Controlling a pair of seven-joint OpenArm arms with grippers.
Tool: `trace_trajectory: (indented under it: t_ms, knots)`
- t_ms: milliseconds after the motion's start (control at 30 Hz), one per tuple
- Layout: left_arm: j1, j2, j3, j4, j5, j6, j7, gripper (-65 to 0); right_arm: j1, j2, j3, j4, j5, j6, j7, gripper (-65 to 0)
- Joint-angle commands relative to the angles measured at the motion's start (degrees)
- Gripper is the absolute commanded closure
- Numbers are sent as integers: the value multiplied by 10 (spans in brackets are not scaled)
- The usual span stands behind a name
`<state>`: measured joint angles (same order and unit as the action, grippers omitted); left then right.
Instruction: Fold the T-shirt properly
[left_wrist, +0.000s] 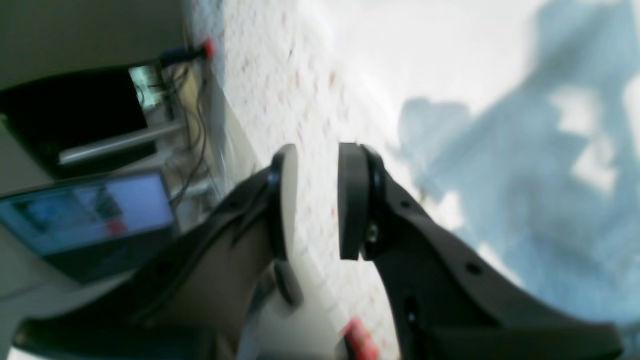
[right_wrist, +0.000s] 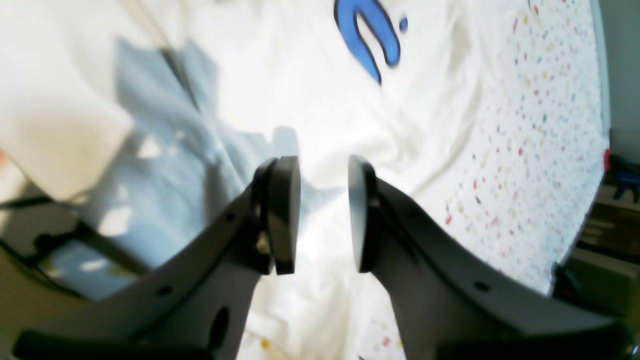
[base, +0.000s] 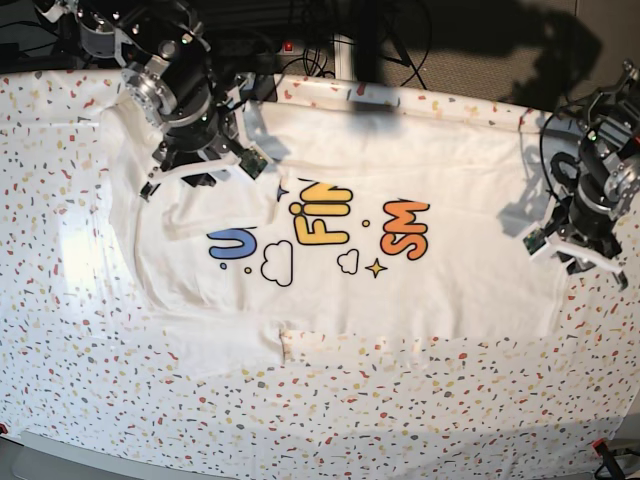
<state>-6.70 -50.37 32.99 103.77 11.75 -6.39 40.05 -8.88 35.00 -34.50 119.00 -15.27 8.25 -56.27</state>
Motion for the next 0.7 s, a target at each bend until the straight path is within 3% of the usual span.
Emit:
trace_trajectory:
  t_ms: [0,167,267,367,533,667]
  knots:
    - [-31,-9,-7,0,-19,8,-17,-140,11,-2,4,11,-10,-11,8,-171]
    - [-142,15,-7,-104,-110,-7,-49,-140,16,-56,30,11,-10,-12,7,-171]
    - [-217,38,-7,-213,-185,-58,-70,-140,14,-88,61,11,-10,-12,8,-171]
    - [-284,67,-7,-329,-252,-88,-100,-140,14,-118,94,11,-10,-12,8,-171]
    - [-389,132,-7,-531,-367,-164,-101,-140,5,-155,118,11,-10,-12,8,-171]
    - [-448,189,-7,-712,-409,-224,-116,-140,-11,-170,118,11,-10,-12,7,-171]
